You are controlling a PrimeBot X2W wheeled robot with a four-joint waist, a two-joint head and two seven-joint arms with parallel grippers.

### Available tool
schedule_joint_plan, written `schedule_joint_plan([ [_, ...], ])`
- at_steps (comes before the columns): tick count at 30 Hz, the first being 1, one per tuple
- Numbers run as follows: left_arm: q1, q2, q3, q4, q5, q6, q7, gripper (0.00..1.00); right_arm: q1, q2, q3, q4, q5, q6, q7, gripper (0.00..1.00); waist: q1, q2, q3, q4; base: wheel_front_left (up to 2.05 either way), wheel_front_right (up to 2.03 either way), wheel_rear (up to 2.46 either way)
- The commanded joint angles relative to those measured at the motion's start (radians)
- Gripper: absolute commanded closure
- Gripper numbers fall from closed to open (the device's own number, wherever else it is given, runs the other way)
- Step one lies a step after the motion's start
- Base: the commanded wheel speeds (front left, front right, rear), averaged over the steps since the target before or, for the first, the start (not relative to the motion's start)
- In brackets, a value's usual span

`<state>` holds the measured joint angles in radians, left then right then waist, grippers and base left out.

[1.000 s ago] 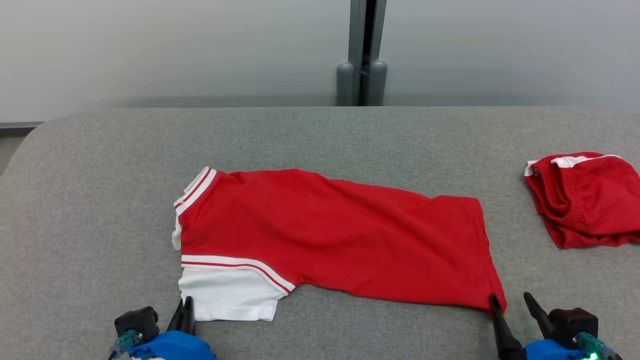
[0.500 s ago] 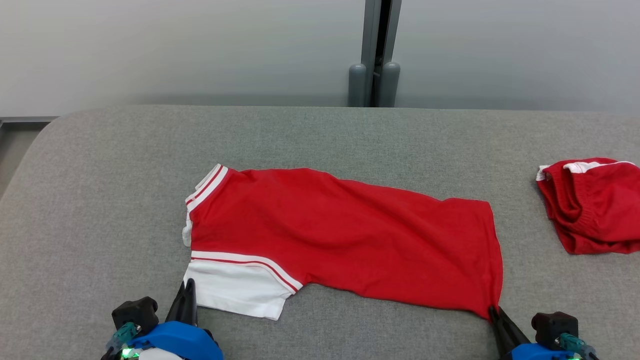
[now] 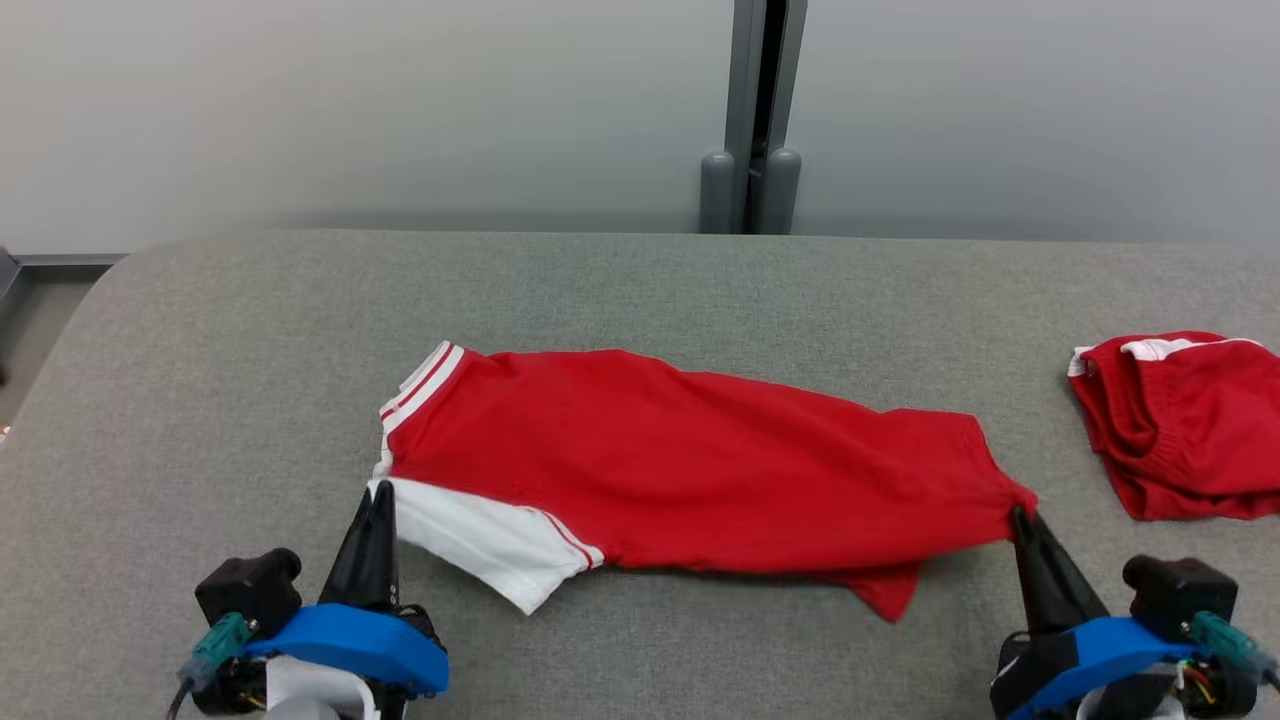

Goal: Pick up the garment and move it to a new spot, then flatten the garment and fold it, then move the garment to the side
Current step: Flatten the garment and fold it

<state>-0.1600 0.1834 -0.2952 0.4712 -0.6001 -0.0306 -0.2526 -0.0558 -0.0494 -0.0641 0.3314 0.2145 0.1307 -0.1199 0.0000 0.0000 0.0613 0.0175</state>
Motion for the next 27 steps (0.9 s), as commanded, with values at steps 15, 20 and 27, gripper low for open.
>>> schedule_joint_plan([
  [15,-0.121,0.173,0.057,-0.673,0.030,0.056,0.210,1.00,-0.110,-0.002,-0.059,-0.474,0.010,0.000,0.114,1.00,0.0000,0.0000,-0.086,0.004,0.00,0.00,0.00],
  [20,-0.249,0.237,0.084,-0.838,0.040,0.063,0.316,1.00,-0.158,-0.002,-0.085,-0.649,-0.024,0.000,0.185,1.00,0.0000,0.0000,-0.087,-0.006,0.00,0.00,0.00],
  [27,-0.440,0.279,0.076,-0.870,0.042,0.041,0.430,1.00,-0.236,-0.021,-0.107,-0.771,-0.035,0.000,0.272,1.00,0.0000,0.0000,-0.047,-0.027,0.00,0.00,0.00],
])
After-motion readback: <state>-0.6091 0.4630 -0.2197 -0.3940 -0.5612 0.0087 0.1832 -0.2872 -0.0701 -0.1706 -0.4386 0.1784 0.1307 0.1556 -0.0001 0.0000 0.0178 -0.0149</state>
